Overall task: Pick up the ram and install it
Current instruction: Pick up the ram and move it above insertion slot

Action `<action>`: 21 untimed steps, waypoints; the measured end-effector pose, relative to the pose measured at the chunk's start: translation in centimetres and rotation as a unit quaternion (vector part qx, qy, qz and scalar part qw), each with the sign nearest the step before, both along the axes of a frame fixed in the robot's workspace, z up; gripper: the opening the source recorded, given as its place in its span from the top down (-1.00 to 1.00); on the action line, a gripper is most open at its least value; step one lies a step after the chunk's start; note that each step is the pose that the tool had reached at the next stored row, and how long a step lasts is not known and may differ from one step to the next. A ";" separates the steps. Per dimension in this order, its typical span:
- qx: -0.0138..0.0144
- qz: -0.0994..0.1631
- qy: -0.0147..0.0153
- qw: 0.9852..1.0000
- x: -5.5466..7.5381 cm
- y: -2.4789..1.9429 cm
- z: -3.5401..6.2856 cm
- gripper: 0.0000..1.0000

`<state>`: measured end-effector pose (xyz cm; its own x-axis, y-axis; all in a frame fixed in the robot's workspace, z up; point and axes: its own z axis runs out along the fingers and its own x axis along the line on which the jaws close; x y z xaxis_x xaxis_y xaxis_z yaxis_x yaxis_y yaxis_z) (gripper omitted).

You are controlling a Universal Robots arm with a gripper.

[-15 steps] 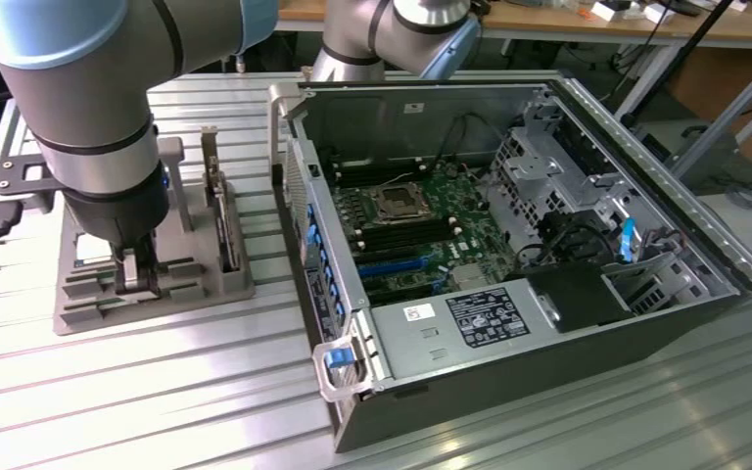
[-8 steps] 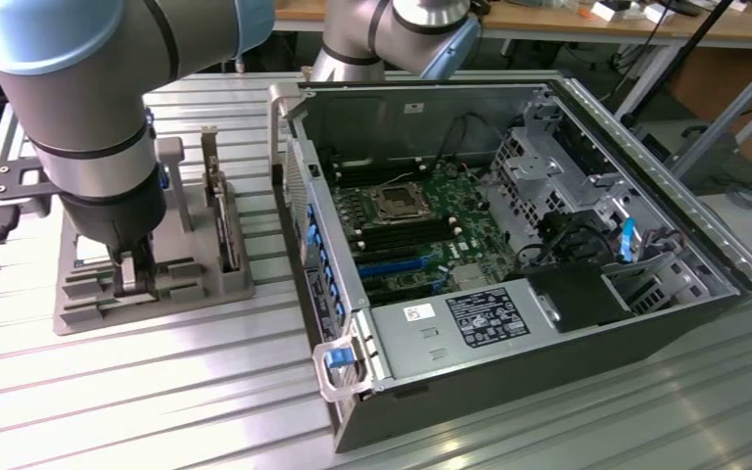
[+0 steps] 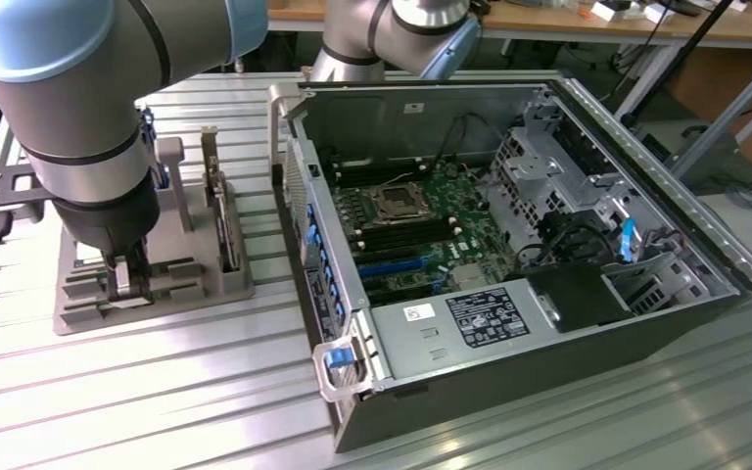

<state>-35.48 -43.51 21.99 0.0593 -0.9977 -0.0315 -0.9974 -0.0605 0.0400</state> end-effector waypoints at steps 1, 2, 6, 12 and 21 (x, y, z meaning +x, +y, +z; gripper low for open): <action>0.000 0.000 0.000 1.000 -0.1 -0.01 -0.07 0.15; 0.000 0.000 0.000 1.000 -0.1 -0.01 -0.13 0.15; 0.000 0.000 0.000 1.000 -0.3 -0.04 -0.55 0.15; 0.000 0.000 0.000 1.000 -0.3 -0.04 -1.13 0.15; 0.000 0.000 0.000 1.000 -0.3 -0.04 -1.31 0.44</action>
<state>-35.79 -43.56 20.68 0.0593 -0.9977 -0.0315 -0.9974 -0.0606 0.0401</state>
